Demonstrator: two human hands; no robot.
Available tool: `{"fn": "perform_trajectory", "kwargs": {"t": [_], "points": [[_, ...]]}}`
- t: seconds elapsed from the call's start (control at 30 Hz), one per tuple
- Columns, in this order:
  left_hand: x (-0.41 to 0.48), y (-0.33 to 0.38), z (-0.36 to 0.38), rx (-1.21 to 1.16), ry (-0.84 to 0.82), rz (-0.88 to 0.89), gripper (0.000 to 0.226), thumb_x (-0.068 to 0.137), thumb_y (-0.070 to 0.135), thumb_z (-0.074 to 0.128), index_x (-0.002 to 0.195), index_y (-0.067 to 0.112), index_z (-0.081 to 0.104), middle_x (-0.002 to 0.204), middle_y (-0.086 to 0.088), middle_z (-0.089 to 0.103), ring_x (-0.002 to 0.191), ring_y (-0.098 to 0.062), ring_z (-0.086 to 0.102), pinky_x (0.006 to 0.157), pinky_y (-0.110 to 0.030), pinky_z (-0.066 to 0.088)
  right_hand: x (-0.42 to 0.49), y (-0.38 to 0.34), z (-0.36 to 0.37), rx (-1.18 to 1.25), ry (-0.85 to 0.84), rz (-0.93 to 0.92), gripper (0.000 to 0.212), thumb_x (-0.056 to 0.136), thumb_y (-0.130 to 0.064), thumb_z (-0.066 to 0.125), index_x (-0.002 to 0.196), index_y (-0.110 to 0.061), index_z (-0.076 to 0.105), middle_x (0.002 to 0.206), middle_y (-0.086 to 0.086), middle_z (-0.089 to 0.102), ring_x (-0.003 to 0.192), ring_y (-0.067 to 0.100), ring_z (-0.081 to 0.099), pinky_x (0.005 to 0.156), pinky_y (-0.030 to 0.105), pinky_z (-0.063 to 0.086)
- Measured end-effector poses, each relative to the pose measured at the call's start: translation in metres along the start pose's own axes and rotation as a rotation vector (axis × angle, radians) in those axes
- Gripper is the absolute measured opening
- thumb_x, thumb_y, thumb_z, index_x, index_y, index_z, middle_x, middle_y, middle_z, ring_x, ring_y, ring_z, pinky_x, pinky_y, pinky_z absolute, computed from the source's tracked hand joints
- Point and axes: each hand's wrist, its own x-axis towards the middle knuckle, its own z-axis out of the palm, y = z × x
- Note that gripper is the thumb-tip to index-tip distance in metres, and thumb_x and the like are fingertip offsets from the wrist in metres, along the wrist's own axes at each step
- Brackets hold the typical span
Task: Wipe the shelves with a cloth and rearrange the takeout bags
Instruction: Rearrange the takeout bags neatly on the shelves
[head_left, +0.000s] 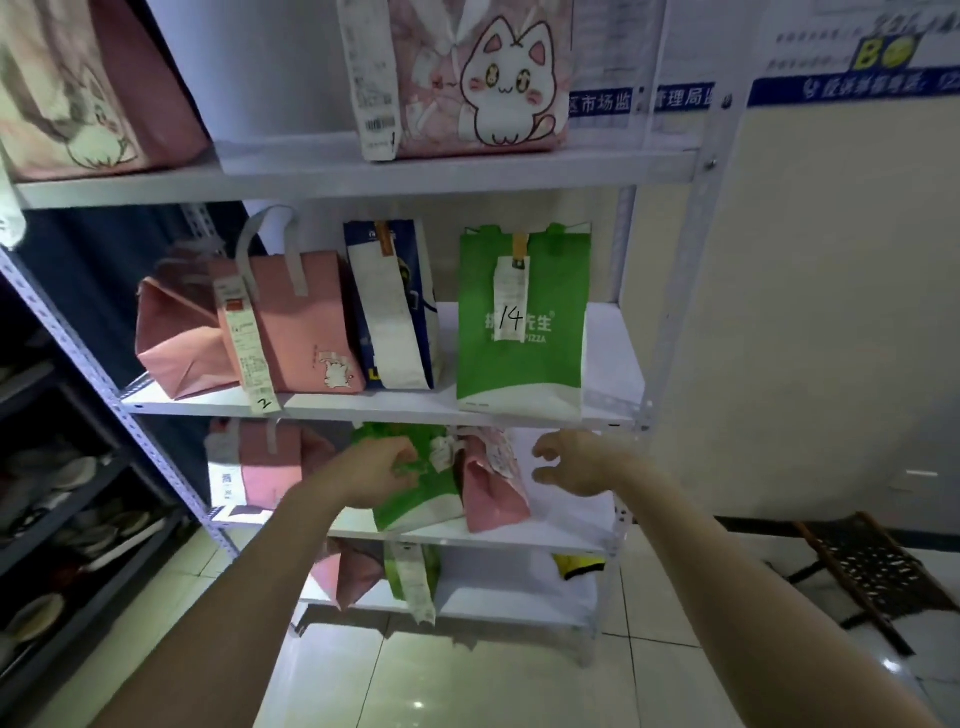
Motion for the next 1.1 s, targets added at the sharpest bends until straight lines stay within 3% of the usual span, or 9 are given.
{"fn": "perform_trajectory", "kwargs": {"t": [0.3,0.4,0.57,0.63,0.7,0.8,0.87,1.03,1.1], "points": [[-0.009,0.014,-0.127,0.023,0.274,0.157,0.049,0.101,0.049,0.072,0.143,0.026,0.062,0.138,0.001,0.069,0.115,-0.014,0.067,0.102,-0.04,0.057,-0.007,-0.05,-0.135,0.014,0.325,-0.15,0.049,0.103,-0.046,0.065,0.145,-0.023,0.061,0.146,-0.003,0.065,0.123,0.017,0.064,0.106,0.033,0.049],[-0.005,0.02,-0.168,-0.022,0.401,0.225,0.041,0.101,0.046,0.072,0.137,0.028,0.066,0.133,0.006,0.07,0.111,-0.008,0.066,0.1,-0.039,0.059,-0.011,-0.069,-0.178,0.086,0.509,-0.184,0.04,0.102,-0.047,0.066,0.136,-0.026,0.067,0.135,-0.006,0.07,0.104,0.009,0.066,0.095,0.03,0.054],[0.009,0.027,-0.232,-0.261,0.741,0.349,0.033,0.098,0.042,0.078,0.126,0.026,0.07,0.123,0.009,0.068,0.11,-0.008,0.066,0.098,-0.038,0.06,-0.008,-0.089,-0.234,0.207,0.926,-0.187,0.023,0.096,-0.043,0.073,0.113,-0.027,0.071,0.108,-0.012,0.07,0.094,0.004,0.067,0.089,0.037,0.063],[0.017,0.027,-0.254,-0.337,0.876,0.386,0.041,0.095,0.043,0.08,0.131,0.029,0.067,0.13,0.009,0.061,0.116,-0.01,0.063,0.1,-0.039,0.058,-0.001,-0.094,-0.251,0.224,1.174,-0.142,0.031,0.091,-0.045,0.077,0.113,-0.027,0.066,0.111,-0.01,0.063,0.096,0.008,0.063,0.089,0.034,0.06],[0.028,0.029,-0.272,-0.398,0.918,0.417,0.058,0.092,0.046,0.082,0.144,0.037,0.057,0.141,0.008,0.054,0.127,-0.013,0.057,0.107,-0.045,0.055,0.008,-0.098,-0.264,0.265,1.319,-0.073,0.056,0.083,-0.048,0.083,0.127,-0.03,0.055,0.125,-0.003,0.054,0.108,0.018,0.06,0.094,0.041,0.057],[0.048,0.04,-0.295,-0.478,0.8,0.486,0.087,0.087,0.046,0.088,0.158,0.046,0.039,0.16,0.001,0.044,0.144,-0.018,0.047,0.119,-0.051,0.047,0.025,-0.101,-0.274,0.314,1.213,0.02,0.1,0.075,-0.05,0.089,0.152,-0.052,0.024,0.157,0.011,0.033,0.137,0.042,0.048,0.107,0.062,0.049],[0.062,0.046,-0.307,-0.475,0.694,0.525,0.099,0.084,0.05,0.089,0.164,0.047,0.03,0.165,-0.002,0.041,0.148,-0.022,0.046,0.121,-0.053,0.045,0.037,-0.102,-0.276,0.321,1.126,0.039,0.111,0.075,-0.052,0.088,0.155,-0.063,0.011,0.167,0.012,0.021,0.145,0.047,0.04,0.11,0.067,0.044],[0.086,0.022,-0.318,-0.471,0.65,0.499,0.11,0.078,0.053,0.093,0.166,0.04,0.03,0.167,-0.006,0.033,0.136,-0.018,0.052,0.12,-0.033,0.039,0.068,-0.126,-0.277,0.285,1.04,0.089,0.093,0.079,-0.057,0.084,0.154,-0.053,0.029,0.159,0.004,0.029,0.134,0.039,0.053,0.104,0.052,0.05],[0.086,-0.008,-0.322,-0.459,0.703,0.444,0.107,0.077,0.053,0.094,0.164,0.041,0.033,0.166,-0.004,0.031,0.136,-0.022,0.053,0.119,-0.038,0.044,0.083,-0.148,-0.276,0.268,1.029,0.079,0.09,0.08,-0.057,0.084,0.153,-0.049,0.033,0.156,0.007,0.032,0.129,0.038,0.057,0.105,0.051,0.052]]}}
